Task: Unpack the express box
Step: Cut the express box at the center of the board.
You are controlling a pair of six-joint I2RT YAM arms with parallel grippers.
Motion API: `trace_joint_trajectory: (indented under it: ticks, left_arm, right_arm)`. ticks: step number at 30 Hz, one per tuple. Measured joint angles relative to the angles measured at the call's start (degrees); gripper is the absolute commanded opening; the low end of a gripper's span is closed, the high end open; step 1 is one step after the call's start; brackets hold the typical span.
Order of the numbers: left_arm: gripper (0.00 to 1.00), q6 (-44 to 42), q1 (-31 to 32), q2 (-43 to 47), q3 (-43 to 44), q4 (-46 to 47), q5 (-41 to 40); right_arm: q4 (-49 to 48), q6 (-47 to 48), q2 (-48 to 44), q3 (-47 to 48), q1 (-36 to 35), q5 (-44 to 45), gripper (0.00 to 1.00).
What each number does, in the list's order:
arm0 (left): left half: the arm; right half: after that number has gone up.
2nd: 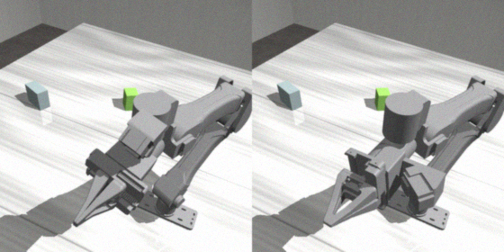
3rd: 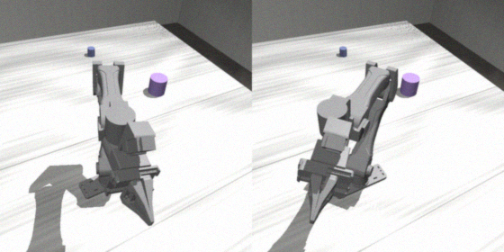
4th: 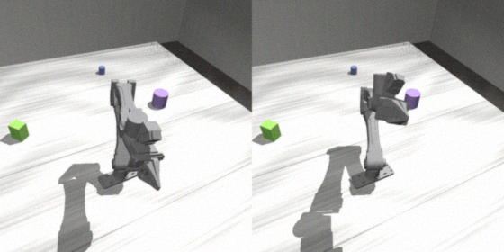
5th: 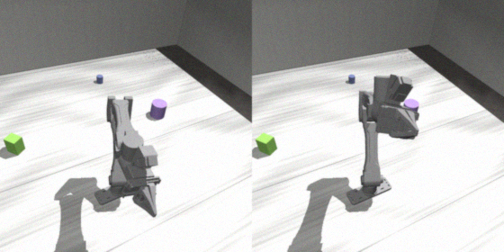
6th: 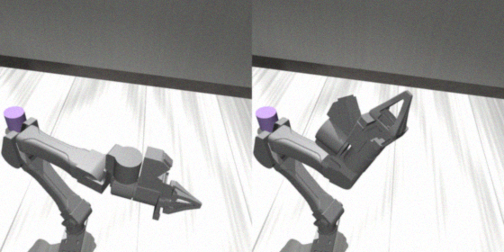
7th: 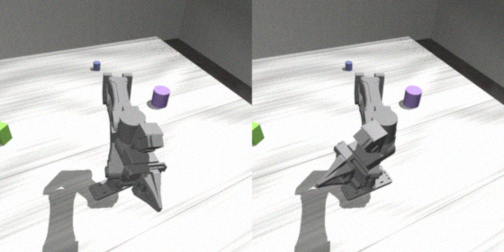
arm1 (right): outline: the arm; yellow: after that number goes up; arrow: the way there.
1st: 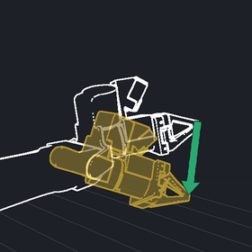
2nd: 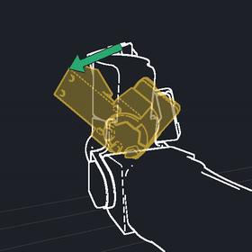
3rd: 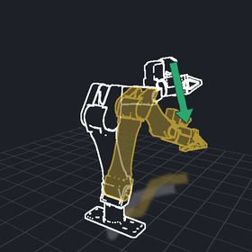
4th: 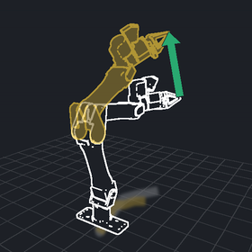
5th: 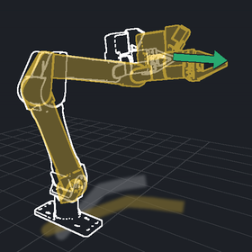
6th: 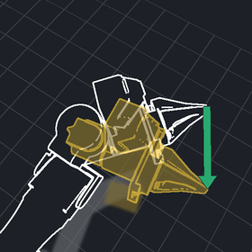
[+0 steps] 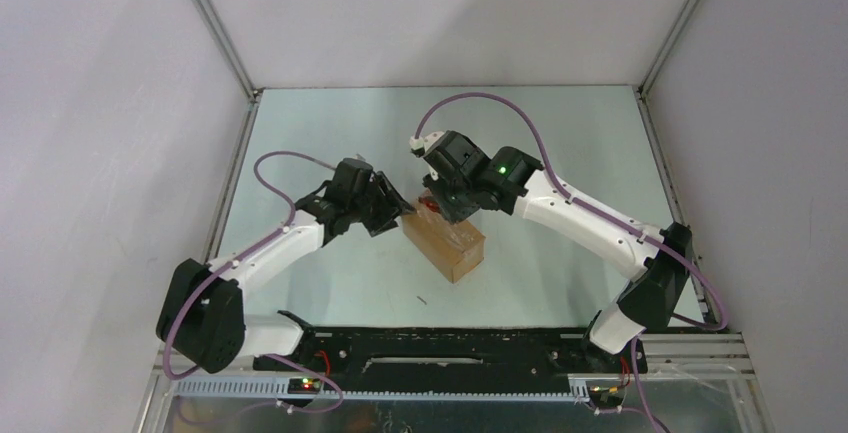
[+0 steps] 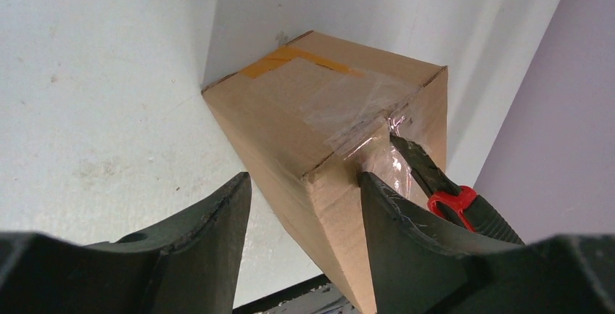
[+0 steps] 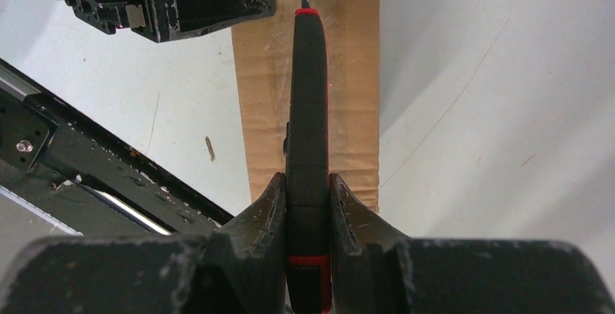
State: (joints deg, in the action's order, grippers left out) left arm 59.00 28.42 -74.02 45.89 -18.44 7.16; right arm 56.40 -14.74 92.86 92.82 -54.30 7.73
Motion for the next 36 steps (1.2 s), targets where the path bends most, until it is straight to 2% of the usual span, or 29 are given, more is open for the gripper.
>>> trace_joint_trajectory:
  ticks: [22,25,30,36]
  left_arm:
    - [0.61,4.59,0.0,0.74,0.42,-2.69,-2.49]
    - [0.68,4.46,0.0,0.81,0.42,-2.91,-2.51]
    - [0.9,2.78,-0.02,1.18,0.72,-4.44,-3.02]
    - [0.95,-6.43,-0.92,3.58,7.82,-9.35,-2.99]
  right_arm:
    - [9.99,1.7,0.0,3.02,-0.35,-2.38,0.0]
    - [10.45,1.7,0.0,3.13,-0.48,-2.38,0.0]
    - [11.76,1.4,0.0,4.52,-0.46,-1.46,0.0]
    - [10.51,1.77,-1.64,6.99,3.08,-5.4,0.0]
